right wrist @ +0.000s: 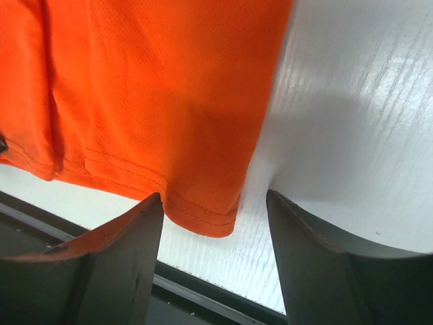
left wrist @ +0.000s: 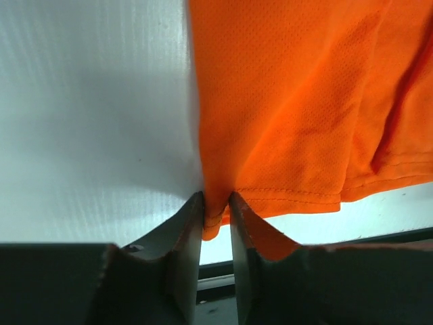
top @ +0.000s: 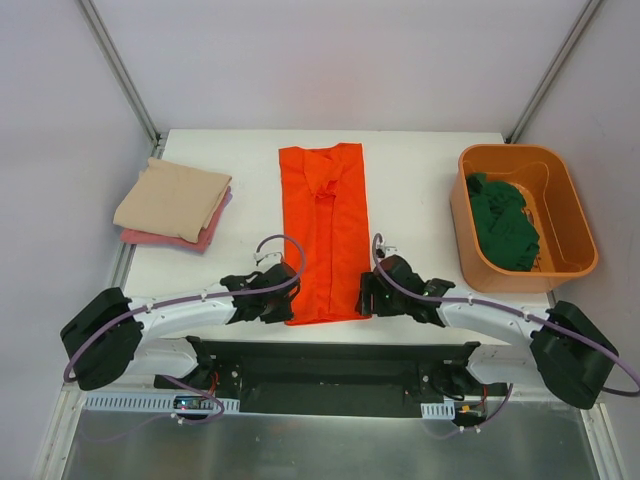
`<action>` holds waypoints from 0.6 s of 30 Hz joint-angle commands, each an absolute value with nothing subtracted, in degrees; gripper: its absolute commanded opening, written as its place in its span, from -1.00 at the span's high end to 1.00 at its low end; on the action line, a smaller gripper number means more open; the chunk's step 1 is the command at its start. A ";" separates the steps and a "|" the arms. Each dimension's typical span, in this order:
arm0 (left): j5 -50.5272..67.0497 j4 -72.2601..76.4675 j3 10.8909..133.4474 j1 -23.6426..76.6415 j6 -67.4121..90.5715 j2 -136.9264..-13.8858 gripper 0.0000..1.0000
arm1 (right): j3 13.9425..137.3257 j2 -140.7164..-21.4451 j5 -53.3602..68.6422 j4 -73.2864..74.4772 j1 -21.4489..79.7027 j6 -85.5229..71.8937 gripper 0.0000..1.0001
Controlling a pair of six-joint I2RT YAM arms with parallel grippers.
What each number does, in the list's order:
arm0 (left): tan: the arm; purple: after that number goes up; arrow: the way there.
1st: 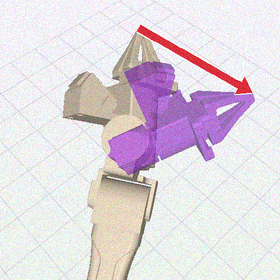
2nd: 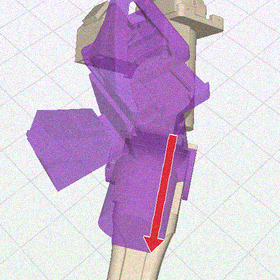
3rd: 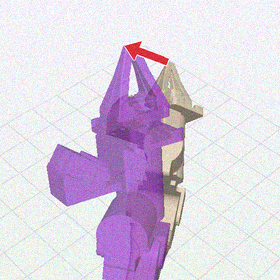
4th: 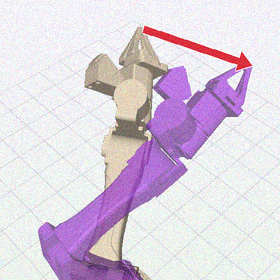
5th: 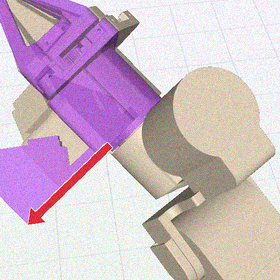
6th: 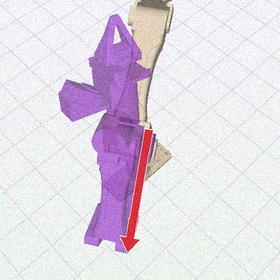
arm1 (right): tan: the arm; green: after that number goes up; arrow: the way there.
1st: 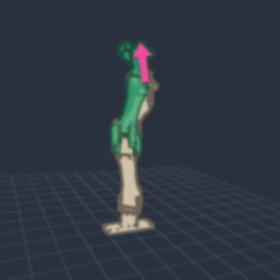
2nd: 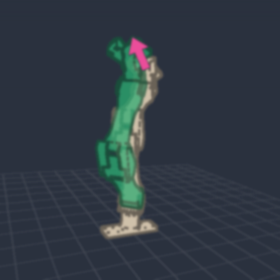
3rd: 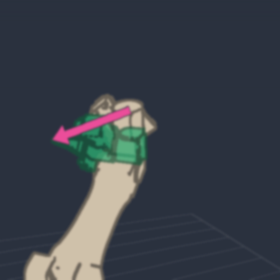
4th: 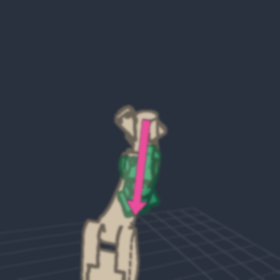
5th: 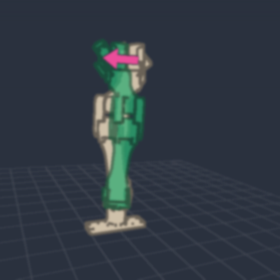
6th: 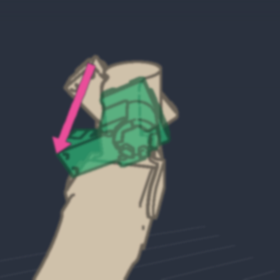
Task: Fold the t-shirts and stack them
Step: Grab the bottom of the folded rectangular tshirt with both arms
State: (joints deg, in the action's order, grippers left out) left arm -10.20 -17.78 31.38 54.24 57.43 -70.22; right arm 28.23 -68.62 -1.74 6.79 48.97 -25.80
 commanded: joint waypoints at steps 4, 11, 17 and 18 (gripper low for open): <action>-7.47 -15.91 29.27 53.00 57.22 -72.60 0.99 | 34.54 -69.17 -14.76 14.23 54.22 -26.19 -0.36; -7.56 -15.91 28.30 53.09 57.57 -71.37 1.00 | 36.74 -70.40 -19.86 17.84 57.22 -27.51 -0.38; -7.74 -15.91 27.69 53.00 57.31 -69.87 1.00 | 35.68 -75.23 -17.76 16.26 57.48 -28.56 -0.34; -7.73 -15.91 27.60 53.00 57.30 -69.79 1.00 | 35.68 -76.02 -17.23 16.09 57.57 -28.83 -0.29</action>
